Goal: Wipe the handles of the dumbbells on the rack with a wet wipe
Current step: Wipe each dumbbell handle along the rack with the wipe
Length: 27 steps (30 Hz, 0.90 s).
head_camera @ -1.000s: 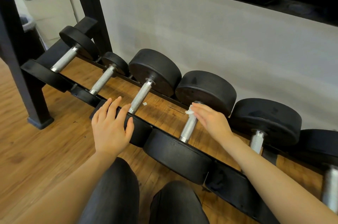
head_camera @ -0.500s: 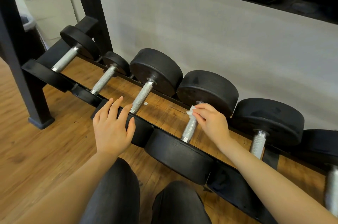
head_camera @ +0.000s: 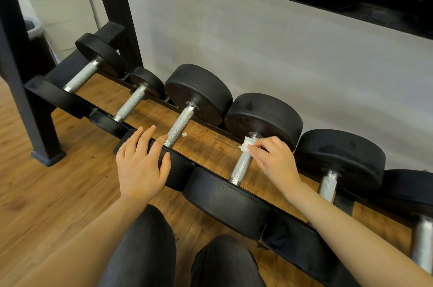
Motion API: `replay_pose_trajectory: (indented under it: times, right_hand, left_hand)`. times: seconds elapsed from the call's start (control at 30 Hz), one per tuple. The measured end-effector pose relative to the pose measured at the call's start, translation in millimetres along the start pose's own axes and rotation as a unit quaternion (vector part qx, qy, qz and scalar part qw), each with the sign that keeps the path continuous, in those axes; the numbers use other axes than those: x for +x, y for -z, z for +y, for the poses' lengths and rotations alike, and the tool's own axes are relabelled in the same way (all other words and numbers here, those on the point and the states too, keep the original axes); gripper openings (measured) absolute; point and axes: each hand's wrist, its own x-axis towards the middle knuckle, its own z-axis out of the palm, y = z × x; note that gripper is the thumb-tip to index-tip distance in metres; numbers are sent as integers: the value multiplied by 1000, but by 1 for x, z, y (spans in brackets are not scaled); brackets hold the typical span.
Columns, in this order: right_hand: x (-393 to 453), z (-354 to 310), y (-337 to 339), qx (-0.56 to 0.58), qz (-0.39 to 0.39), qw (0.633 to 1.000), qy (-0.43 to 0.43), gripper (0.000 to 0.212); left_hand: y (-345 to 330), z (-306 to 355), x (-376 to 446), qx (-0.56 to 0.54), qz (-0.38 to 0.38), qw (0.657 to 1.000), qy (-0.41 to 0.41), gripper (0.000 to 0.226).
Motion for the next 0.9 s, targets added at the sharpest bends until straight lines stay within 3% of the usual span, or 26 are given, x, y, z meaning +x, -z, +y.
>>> replay_pose_trajectory:
  times: [0.27, 0.5, 0.7, 0.9]
  right_hand:
    - [-6, -10, -5, 114, -11, 992, -44, 32]
    - [-2, 2, -4, 94, -19, 994, -59, 33]
    - [-8, -10, 2, 88, -47, 995, -4, 45]
    - [-5, -9, 2, 99, -22, 994, -48, 39]
  left_hand:
    - [1, -1, 0, 5, -2, 1000, -2, 47]
    - [0, -1, 0, -1, 2, 1000, -2, 46]
    - [1, -1, 0, 8, -7, 1000, 1, 47]
    - [1, -1, 1, 8, -9, 1000, -1, 47]
